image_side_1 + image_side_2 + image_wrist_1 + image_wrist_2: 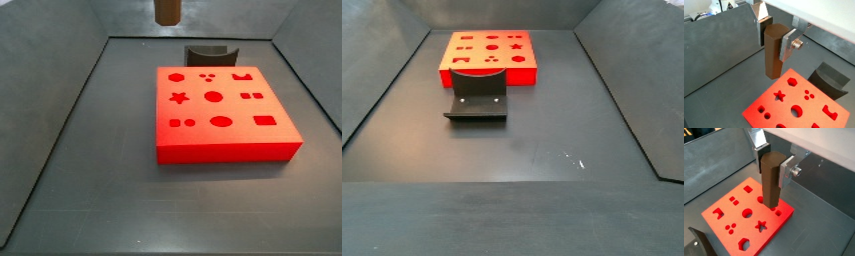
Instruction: Insert the hexagon object.
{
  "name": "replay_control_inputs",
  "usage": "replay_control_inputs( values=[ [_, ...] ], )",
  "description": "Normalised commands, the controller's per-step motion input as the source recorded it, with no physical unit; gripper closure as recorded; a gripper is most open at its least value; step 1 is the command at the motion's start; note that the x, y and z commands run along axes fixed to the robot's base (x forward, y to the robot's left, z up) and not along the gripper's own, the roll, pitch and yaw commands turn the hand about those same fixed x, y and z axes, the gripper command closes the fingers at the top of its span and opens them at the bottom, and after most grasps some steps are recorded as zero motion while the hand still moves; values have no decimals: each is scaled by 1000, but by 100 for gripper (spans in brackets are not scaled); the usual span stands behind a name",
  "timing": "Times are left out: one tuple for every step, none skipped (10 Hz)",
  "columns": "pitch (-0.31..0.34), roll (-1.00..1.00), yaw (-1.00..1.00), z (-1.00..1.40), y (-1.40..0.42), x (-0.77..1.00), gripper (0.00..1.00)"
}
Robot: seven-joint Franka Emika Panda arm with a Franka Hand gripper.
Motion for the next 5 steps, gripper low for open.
replay_control_inputs(
  values=[
    [0,-199,0,-234,737,243,100],
    [-33,-193,77,-371,814,251,100],
    [-101,-186,197,-446,746,174,100],
    [-181,-129,351,-429,683,66,100],
    [-186,-97,454,-366,640,0,100]
  ],
)
